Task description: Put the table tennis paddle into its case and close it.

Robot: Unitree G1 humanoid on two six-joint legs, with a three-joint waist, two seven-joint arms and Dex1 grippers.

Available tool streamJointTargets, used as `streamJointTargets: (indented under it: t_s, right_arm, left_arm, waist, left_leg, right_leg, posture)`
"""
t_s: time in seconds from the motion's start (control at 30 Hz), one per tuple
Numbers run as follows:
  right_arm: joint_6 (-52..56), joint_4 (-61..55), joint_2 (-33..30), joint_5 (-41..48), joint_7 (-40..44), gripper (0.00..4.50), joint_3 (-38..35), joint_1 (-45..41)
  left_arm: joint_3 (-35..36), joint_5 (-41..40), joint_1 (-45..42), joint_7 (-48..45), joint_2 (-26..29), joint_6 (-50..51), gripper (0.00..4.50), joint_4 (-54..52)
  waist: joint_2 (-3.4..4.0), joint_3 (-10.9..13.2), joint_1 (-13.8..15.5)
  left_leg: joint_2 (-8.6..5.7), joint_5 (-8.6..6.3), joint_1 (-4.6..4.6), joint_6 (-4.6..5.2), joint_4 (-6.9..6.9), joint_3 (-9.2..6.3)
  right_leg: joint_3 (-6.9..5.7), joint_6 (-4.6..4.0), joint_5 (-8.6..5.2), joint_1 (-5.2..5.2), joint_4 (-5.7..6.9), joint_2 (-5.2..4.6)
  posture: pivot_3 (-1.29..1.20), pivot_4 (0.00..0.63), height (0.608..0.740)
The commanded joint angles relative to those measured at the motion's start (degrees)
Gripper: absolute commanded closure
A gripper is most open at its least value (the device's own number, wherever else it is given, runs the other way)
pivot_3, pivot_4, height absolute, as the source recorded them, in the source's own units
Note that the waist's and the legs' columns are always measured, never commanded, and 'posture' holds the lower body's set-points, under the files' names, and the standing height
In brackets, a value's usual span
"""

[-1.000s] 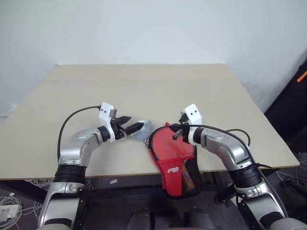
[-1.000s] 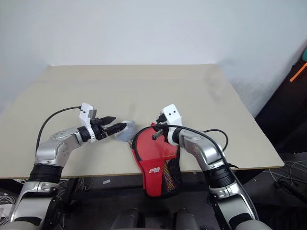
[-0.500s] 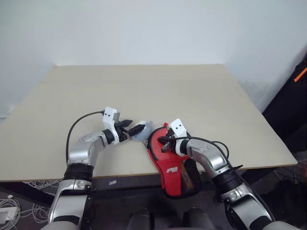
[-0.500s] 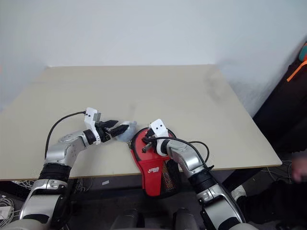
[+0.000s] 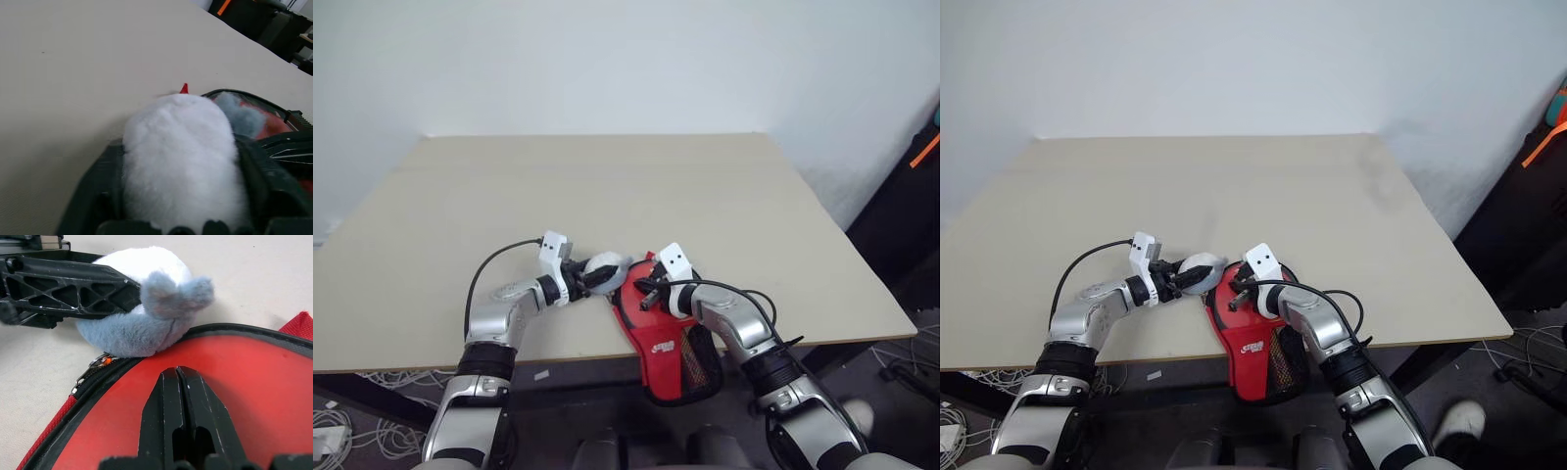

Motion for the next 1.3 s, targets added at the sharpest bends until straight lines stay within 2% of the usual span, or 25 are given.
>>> streamJointTargets:
  t_s: [0.03, 0.17, 0.27, 0.5, 0.77, 1.3]
  right_arm:
    - [-0.3, 1.1, 0.1, -0.8, -0.1, 4.5, -1.1, -0.2]
    - [-0.3, 1.2, 0.3, -1.2, -0.1, 4.5, -1.1, -0.2]
    - [-0.2, 1.4, 0.4, -1.5, 0.0, 4.5, -1.1, -0.1]
    - [-0.6, 1.5, 0.5, -2.4, 1.2, 4.5, -0.5, 0.3]
    - [-1.6, 2.7, 0.8, -3.1, 1.8, 4.5, -0.4, 0.2]
    - [-2.6, 3.0, 0.5, -4.9, 3.1, 4.5, 0.7, 0.8]
  left_arm:
    - [-0.5, 1.1, 1.0, 0.3, -0.3, 1.1, 2.86, -0.8]
    - [-0.5, 0.9, 1.6, 0.6, -0.9, 1.4, 3.82, -1.1]
    - [-0.1, 0.7, 1.7, 1.0, -1.3, 1.7, 4.15, -1.5]
    - [2.4, 1.4, -2.2, 2.2, 1.3, 1.4, 4.17, 0.9]
    - [3.2, 3.8, -9.2, 3.1, 4.1, -2.2, 4.18, 9.1]
    - [2.5, 9.4, -22.7, 6.0, -1.6, -13.2, 4.18, 29.1]
  waist:
    - [-0.01, 0.0, 0.0]
    - [0.0, -0.1, 0.0]
    - [0.0, -0.1, 0.0]
    - [0.0, -0.1, 0.0]
    - [0.0, -0.1, -0.1]
    - [-0.04, -0.1, 0.0]
  left_leg:
    - [0.0, 0.0, 0.0, 0.0, 0.0, 0.0]
    - [0.0, 0.0, 0.0, 0.0, 0.0, 0.0]
    - [0.0, 0.0, 0.0, 0.0, 0.0, 0.0]
    - [-0.01, 0.0, 0.01, 0.0, 0.01, -0.01]
    - [0.0, 0.01, 0.01, -0.01, 0.01, -0.02]
    - [0.0, 0.01, 0.0, -0.01, 0.04, -0.03]
  right_leg:
    - [0.0, 0.0, 0.0, 0.0, 0.0, 0.0]
    - [0.0, 0.0, 0.0, 0.01, -0.01, 0.0]
    - [0.0, 0.0, 0.0, 0.02, -0.01, 0.0]
    - [0.0, 0.01, -0.01, 0.02, 0.0, 0.0]
    - [-0.01, 0.05, -0.03, 0.0, 0.02, 0.03]
    - [-0.02, 0.05, -0.02, 0.01, 0.03, 0.04]
  posture:
    - [0.0, 0.0, 0.74]
    - [0.0, 0.0, 0.74]
    - [0.0, 0.0, 0.74]
    - [0.0, 0.0, 0.74]
    - [0.0, 0.0, 0.74]
    - [0.0, 0.0, 0.74]
